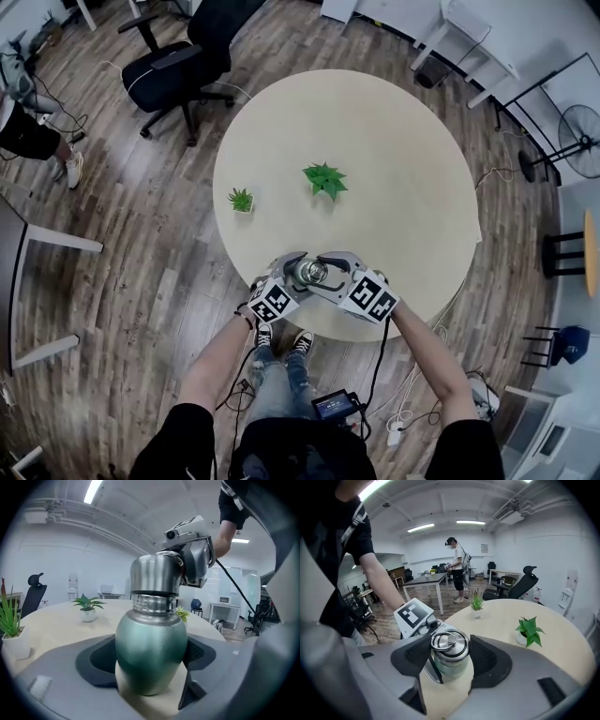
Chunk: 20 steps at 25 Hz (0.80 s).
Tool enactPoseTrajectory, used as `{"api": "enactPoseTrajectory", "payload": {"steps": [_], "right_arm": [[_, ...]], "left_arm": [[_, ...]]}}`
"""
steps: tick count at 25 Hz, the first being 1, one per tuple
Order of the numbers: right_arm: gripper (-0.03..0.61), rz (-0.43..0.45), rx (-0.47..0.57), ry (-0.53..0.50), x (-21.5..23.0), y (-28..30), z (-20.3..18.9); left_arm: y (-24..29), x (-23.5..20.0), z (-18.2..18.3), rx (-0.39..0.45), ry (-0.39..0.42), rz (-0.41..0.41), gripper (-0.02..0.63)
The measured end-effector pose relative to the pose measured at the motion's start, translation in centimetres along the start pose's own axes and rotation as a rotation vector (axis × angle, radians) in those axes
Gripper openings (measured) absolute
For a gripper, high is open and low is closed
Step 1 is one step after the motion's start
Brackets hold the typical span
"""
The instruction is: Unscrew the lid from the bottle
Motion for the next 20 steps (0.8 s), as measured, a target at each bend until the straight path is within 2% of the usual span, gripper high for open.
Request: {"api": "enactPoseTrajectory", "payload": {"steps": [2,7,11,15,20], "right_arm": [[0.264,-0.021,0.052,0.055,0.3,-0.7,0.2],[0.264,-0.185,0.369,0.47,0.9,-4.6,-0.1],[0.264,-0.293,0.53,0.687,0.0,-7.4,-2.0],[0.262,-0.387,0.576,0.765,-1.6,-9.9,-3.8],[0.262,-0.487,0.652,0.782,-3.5,-14.3,-4.6]], "left_arm": [[0.1,-0.1,-0.1,-0.005,0.002,0.004,0.391],[-0.2,-0.1,-0.5,-0.02,-0.022,0.049,0.403],[-2.2,-0.1,0.1,0.043,-0.112,0.173,0.405],[-5.9,0.6,2.0,0.131,-0.223,0.316,0.405],[-11.2,2.0,6.3,0.204,-0.209,0.46,0.405]]}}
Point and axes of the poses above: the fingertips, and each gripper's own axes: y forward along the fingers, x to its right, z out of its top, the point moved 5 cm from there along -y, backward along the fingers, and after that the axes turned 4 degrees about -x, right-handed, at the moved point
